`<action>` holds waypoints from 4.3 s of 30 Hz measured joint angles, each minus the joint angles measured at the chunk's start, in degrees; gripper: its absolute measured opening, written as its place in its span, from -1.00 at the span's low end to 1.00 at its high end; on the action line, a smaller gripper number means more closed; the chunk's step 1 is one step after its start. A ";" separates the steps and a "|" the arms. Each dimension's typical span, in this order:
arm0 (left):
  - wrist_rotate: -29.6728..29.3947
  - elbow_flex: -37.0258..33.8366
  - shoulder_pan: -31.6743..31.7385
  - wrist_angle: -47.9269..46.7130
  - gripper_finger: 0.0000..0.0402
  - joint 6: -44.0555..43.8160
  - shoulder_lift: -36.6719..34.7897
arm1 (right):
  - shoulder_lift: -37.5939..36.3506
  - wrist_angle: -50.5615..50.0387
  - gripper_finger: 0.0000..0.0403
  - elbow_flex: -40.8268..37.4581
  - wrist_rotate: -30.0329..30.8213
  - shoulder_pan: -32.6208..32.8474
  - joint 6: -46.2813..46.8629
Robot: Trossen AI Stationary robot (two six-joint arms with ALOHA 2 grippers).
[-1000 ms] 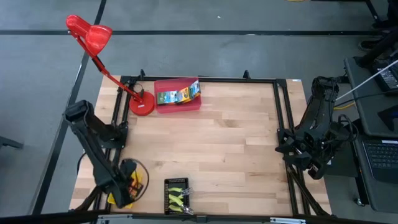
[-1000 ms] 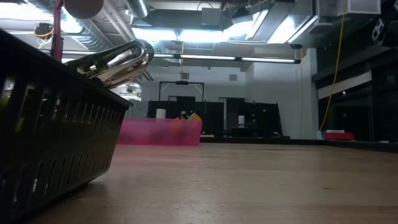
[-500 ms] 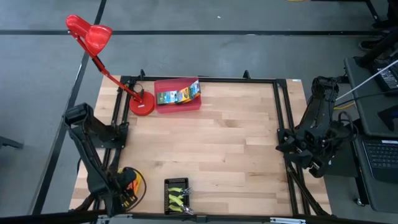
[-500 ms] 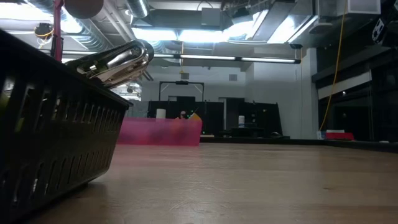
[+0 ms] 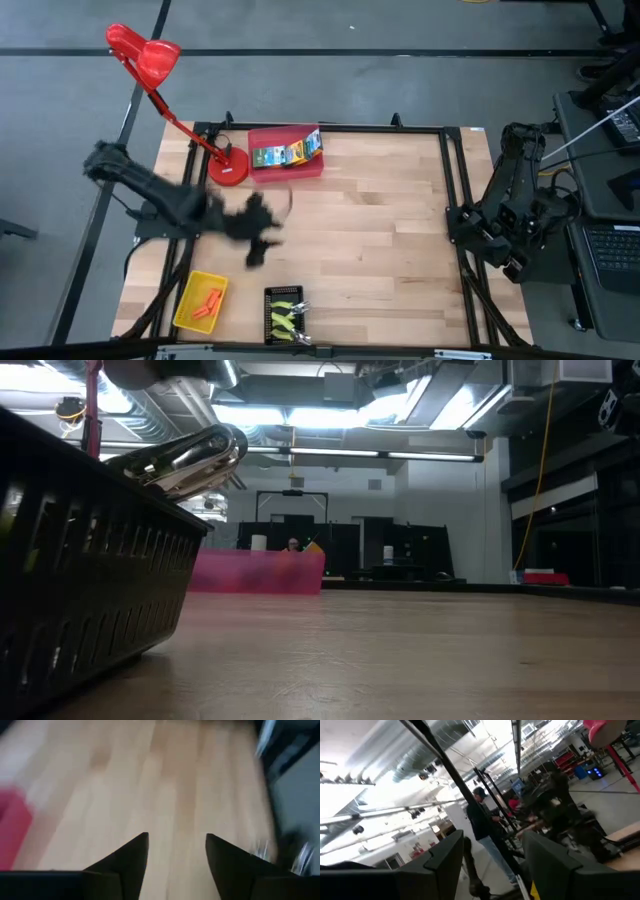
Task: Pick & Place School Supplies
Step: Return to Home Position
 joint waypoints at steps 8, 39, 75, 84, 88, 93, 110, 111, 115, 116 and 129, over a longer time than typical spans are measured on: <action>19.20 -16.03 23.26 21.03 -0.22 15.78 -19.59 | 2.14 9.32 0.03 0.00 -4.70 -1.27 -5.43; 16.29 -56.64 20.92 28.29 -0.29 22.94 -68.65 | 6.09 16.93 0.03 0.00 -18.56 -1.27 -25.54; 10.72 -57.05 23.34 30.19 -0.29 20.86 -66.53 | 3.79 -25.18 0.03 -0.02 -74.16 -50.69 31.96; 10.74 -57.05 23.34 30.19 -0.29 20.86 -66.53 | -12.22 -37.81 0.03 -9.13 -89.15 -63.40 30.92; 10.70 -57.05 23.34 30.19 -0.29 20.86 -66.53 | -20.09 -38.14 0.03 -18.98 -91.45 -64.89 31.21; 10.70 -57.05 23.34 30.19 -0.29 20.86 -66.53 | -28.64 -37.43 0.03 -26.22 -89.84 -66.61 30.58; 10.75 -57.05 23.34 30.19 -0.29 20.84 -66.53 | -45.32 -54.32 0.03 -32.86 -60.14 -73.05 15.81; 10.76 -57.05 23.33 30.19 -0.29 20.84 -66.53 | -45.38 -54.61 0.03 -32.85 -58.54 -73.09 14.34; 10.70 -57.05 23.34 30.19 -0.29 20.84 -66.53 | -45.35 -54.67 0.03 -32.85 -60.00 -72.81 8.27; 10.70 -57.05 23.34 30.21 -0.29 20.84 -66.53 | -45.35 -54.70 0.03 -32.85 -60.34 -72.45 7.49; 10.72 -57.07 23.34 30.20 -0.29 20.84 -66.53 | -45.35 -54.62 0.03 -32.85 -59.93 -69.83 7.11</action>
